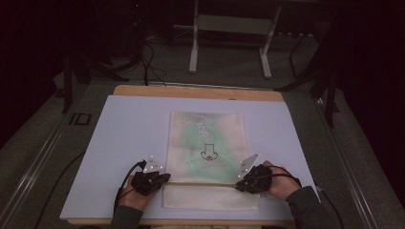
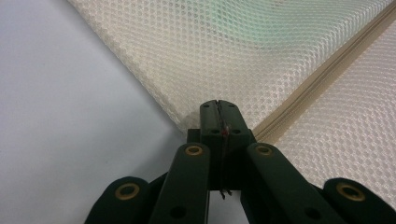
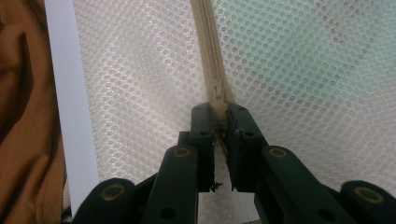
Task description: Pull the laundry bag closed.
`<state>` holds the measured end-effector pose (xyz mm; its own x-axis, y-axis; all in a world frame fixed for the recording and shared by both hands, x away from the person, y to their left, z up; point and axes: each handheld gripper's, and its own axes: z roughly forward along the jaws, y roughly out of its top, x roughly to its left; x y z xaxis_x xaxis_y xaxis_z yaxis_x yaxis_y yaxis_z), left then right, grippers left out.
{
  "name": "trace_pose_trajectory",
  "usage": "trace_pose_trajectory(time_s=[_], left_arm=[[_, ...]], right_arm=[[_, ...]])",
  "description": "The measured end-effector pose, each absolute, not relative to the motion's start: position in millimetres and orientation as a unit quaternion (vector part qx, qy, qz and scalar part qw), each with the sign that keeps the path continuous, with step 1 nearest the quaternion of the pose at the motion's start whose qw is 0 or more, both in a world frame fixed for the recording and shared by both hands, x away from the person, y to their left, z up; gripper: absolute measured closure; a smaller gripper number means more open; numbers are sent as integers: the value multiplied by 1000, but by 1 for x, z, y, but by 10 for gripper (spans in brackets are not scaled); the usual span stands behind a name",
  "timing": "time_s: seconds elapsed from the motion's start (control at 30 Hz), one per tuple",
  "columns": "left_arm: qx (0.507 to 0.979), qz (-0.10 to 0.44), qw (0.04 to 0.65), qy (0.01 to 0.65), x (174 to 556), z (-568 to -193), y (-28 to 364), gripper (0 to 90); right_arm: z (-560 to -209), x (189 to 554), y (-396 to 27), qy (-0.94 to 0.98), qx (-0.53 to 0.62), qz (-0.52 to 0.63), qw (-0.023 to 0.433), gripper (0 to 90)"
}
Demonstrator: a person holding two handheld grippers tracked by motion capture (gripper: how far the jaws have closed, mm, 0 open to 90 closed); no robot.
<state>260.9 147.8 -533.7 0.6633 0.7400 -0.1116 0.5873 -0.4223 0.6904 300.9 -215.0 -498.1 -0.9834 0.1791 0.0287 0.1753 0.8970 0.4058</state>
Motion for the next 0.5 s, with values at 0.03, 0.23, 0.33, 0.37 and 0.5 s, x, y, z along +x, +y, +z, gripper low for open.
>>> trace_pose_trajectory(time_s=[0.03, 0.23, 0.33, 0.37, 0.5], left_arm=[[837, 105, 363, 397, 261, -534, 148, 894], [837, 105, 362, 396, 261, -534, 148, 894], [837, 105, 362, 396, 261, -534, 148, 894], [837, 106, 362, 396, 261, -534, 148, 894], [837, 106, 362, 396, 261, -534, 148, 894]], right_arm=[[-498, 301, -215, 975, 94, 201, 6, 825], [-497, 300, -225, 974, 103, 203, 7, 825], [-496, 300, -228, 974, 109, 198, 8, 824], [-496, 300, -230, 974, 108, 201, 9, 825], [-496, 300, -236, 972, 115, 205, 9, 825]])
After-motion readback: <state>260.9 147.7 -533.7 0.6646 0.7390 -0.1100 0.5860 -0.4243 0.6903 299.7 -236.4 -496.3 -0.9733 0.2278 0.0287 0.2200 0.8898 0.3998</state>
